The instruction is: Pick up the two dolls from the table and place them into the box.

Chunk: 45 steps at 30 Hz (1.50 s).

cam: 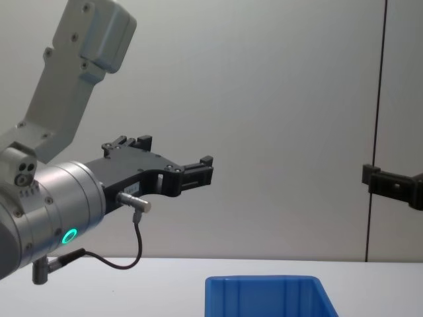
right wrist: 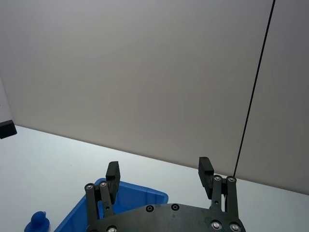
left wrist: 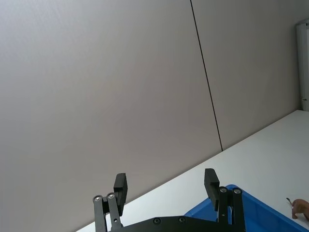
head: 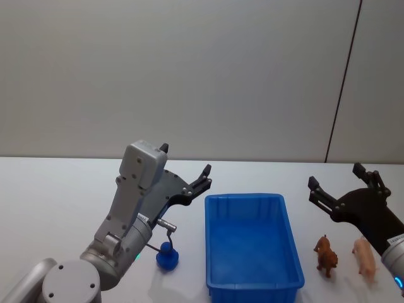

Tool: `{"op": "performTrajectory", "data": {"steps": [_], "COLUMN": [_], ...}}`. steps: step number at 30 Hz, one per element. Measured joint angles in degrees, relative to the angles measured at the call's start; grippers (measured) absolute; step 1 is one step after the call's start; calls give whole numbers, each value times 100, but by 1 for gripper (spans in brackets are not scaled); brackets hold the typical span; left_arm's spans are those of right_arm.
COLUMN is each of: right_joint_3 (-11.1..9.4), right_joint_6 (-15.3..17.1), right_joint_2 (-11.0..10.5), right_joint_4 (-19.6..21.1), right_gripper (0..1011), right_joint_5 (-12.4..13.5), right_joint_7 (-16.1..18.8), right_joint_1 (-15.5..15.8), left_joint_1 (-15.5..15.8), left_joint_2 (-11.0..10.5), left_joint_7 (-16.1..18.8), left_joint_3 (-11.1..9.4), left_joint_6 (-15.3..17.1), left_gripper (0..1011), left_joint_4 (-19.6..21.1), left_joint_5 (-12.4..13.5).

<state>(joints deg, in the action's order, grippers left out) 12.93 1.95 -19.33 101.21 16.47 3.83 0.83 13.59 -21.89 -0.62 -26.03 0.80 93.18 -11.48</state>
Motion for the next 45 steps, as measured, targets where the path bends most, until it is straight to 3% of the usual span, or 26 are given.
{"op": "performTrajectory", "data": {"steps": [13, 27, 36, 45], "right_joint_3": [-130, -297, -332, -349], "right_joint_6": [98, 602, 905, 1007], "right_joint_2": [-102, -290, -315, -280], "right_joint_4": [-237, -715, -1077, -1423], "right_gripper": [1001, 1001, 1001, 1001], "right_joint_5": [41, -54, -149, -113], "right_joint_7": [38, -47, -166, -214], "right_joint_1": [-58, -39, -29, -58], "left_joint_1": [0, 0, 0, 0], "left_joint_2": [0, 0, 0, 0], "left_joint_7": [0, 0, 0, 0], "left_joint_3": [0, 0, 0, 0], "left_joint_6": [0, 0, 0, 0], "left_gripper": [1003, 1003, 1003, 1003], "left_joint_4": [0, 0, 0, 0], "left_joint_5": [0, 0, 0, 0]}}
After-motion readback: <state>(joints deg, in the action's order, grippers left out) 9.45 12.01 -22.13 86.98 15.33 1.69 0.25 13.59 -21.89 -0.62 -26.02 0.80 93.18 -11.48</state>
